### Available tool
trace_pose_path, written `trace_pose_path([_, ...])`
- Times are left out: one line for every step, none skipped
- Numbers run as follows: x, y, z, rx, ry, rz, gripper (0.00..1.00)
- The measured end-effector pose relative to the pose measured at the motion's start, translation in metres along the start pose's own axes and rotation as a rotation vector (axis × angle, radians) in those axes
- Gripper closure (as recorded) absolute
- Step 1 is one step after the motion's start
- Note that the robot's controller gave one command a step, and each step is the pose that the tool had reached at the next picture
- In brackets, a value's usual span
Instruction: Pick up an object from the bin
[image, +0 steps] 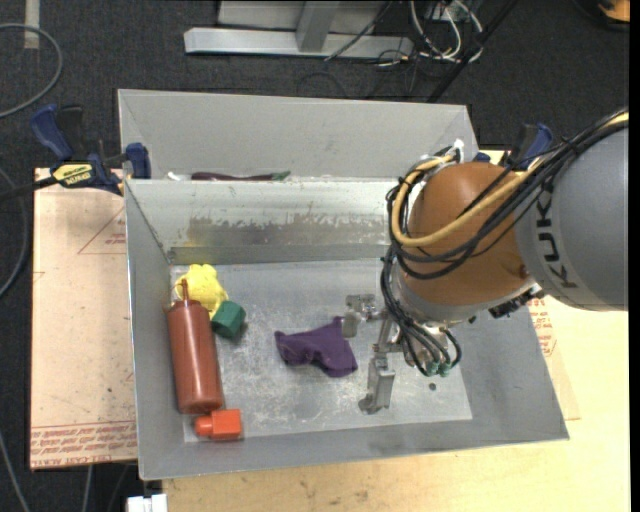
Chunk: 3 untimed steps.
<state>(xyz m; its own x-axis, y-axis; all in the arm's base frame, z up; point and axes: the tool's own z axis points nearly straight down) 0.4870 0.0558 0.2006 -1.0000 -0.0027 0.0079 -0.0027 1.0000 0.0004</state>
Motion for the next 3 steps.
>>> trace_pose_path([-0.001, 0.0, -0.004, -0.001, -0.008, 0.002, 0.0])
trace_pose_path([-0.034, 0.005, 0.06, -0.002, -0.011, 0.04, 0.0])
trace_pose_path([-0.041, 0.007, 0.105, -0.001, -0.001, 0.101, 0.0])
